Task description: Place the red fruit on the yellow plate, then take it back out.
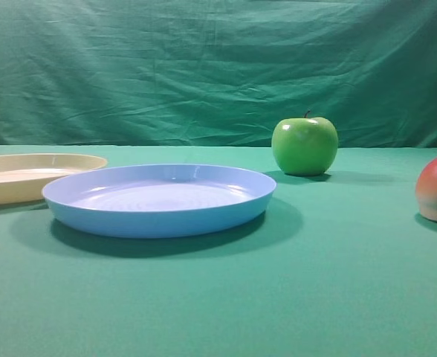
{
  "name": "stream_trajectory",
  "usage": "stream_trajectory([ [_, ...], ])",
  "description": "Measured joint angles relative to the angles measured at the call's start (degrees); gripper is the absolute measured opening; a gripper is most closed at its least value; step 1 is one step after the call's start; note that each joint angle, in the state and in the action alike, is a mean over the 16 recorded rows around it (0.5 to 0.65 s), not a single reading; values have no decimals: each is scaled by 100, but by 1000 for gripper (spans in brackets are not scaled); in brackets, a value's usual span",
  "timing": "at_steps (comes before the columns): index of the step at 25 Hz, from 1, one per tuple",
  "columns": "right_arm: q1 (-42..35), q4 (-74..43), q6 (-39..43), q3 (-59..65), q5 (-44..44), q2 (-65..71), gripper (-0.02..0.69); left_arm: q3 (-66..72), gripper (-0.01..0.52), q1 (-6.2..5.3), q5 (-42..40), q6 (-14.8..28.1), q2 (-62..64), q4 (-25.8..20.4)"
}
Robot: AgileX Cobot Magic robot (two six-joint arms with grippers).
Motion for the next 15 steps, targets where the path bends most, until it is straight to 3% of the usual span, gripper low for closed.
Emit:
stream_trajectory([
  [15,-1058,322,-482,2698,-2003,-1503,0,0,0,0,0,0,0,0],
])
